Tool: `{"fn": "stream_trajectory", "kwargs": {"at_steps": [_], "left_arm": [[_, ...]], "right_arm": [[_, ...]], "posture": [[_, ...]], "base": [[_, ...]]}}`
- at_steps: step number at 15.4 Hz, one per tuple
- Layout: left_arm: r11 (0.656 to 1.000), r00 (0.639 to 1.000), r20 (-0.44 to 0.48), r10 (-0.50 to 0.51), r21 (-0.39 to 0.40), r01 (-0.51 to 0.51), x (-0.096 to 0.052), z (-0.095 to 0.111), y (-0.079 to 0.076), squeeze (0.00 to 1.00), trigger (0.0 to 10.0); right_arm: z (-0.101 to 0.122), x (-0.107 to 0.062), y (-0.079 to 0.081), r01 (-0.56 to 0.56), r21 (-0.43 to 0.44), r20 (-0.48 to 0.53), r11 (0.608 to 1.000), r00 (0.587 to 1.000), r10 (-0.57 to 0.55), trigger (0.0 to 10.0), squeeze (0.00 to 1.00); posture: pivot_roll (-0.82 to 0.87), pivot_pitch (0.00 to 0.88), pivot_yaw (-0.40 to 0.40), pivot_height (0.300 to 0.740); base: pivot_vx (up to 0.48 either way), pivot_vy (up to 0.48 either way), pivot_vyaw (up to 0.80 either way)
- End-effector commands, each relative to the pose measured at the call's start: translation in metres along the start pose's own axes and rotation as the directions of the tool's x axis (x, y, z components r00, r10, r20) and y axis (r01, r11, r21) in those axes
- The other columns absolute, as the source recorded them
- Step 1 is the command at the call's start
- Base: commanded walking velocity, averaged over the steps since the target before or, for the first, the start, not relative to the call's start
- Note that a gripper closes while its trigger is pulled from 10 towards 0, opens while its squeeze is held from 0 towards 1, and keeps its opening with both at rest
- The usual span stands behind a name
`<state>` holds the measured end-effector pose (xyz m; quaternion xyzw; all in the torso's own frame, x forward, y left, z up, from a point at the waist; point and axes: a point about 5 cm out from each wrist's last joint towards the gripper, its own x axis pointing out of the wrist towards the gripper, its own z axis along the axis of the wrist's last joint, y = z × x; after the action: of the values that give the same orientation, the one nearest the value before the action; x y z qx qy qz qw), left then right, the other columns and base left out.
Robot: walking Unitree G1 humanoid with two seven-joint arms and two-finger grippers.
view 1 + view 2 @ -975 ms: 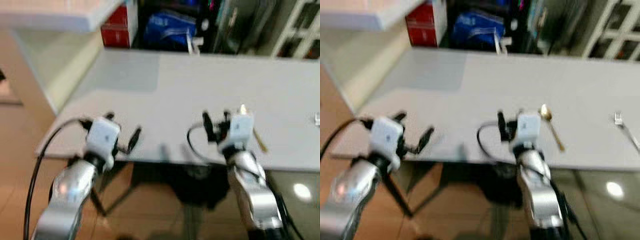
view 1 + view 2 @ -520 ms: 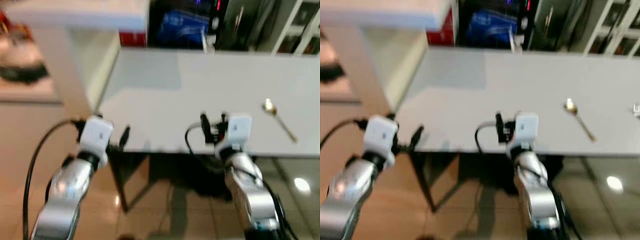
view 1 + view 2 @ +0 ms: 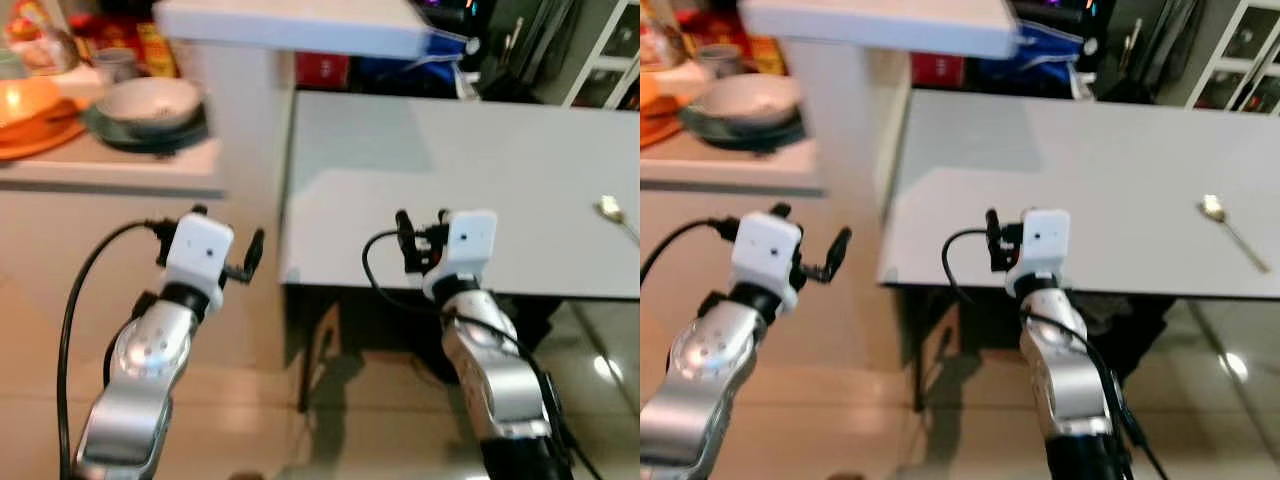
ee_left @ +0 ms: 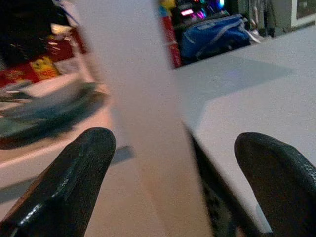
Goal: Setting the table
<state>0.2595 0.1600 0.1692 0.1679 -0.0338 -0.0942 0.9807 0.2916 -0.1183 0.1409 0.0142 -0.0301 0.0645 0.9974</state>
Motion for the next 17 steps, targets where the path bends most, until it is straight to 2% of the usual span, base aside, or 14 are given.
{"fn": "stream_trajectory", "kwargs": {"at_steps": [1,3,5,11,12,17], "left_arm": [[0.999,1.000,-0.003,0.031,0.020,-0.031,0.000,0.001,0.007,0.00,10.0],[0.999,0.999,0.015,0.042,0.027,-0.043,0.004,0.006,0.009,0.00,10.0],[0.998,0.998,0.027,0.056,0.000,-0.056,0.007,0.012,0.012,0.00,10.0],[0.998,0.998,0.039,0.056,0.017,-0.056,0.013,0.017,0.014,0.00,10.0],[0.998,0.998,0.038,0.056,0.016,-0.057,0.013,0.017,0.014,0.00,10.0],[0.998,0.997,0.044,0.066,0.009,-0.067,0.014,0.018,0.015,0.00,10.0]], "right_arm": [[0.002,0.003,0.010,-0.032,-0.009,0.005,0.999,0.999,0.032,10.0,0.00],[0.002,0.006,0.014,-0.038,-0.015,0.001,0.999,0.999,0.038,10.0,0.00],[0.008,0.008,0.014,-0.048,0.027,0.011,0.999,0.999,0.047,10.0,0.00],[0.017,0.009,0.015,-0.079,0.122,0.077,0.989,0.995,0.070,10.0,0.00],[0.020,0.010,0.016,-0.096,0.148,0.094,0.984,0.992,0.083,10.0,1.00],[0.025,0.012,0.016,-0.125,0.178,0.108,0.976,0.988,0.107,10.0,1.00]], "posture": [[0.12,0.000,-0.048,0.740],[0.12,0.000,-0.052,0.740],[0.12,0.000,-0.043,0.740],[0.12,0.000,-0.042,0.740],[0.12,0.000,-0.044,0.740],[0.12,0.000,-0.048,0.740]], "base": [[0.000,0.480,0.00],[0.000,0.480,0.00],[0.000,0.480,0.00],[0.000,0.480,0.00],[0.000,0.480,0.00],[0.000,0.480,0.00]]}}
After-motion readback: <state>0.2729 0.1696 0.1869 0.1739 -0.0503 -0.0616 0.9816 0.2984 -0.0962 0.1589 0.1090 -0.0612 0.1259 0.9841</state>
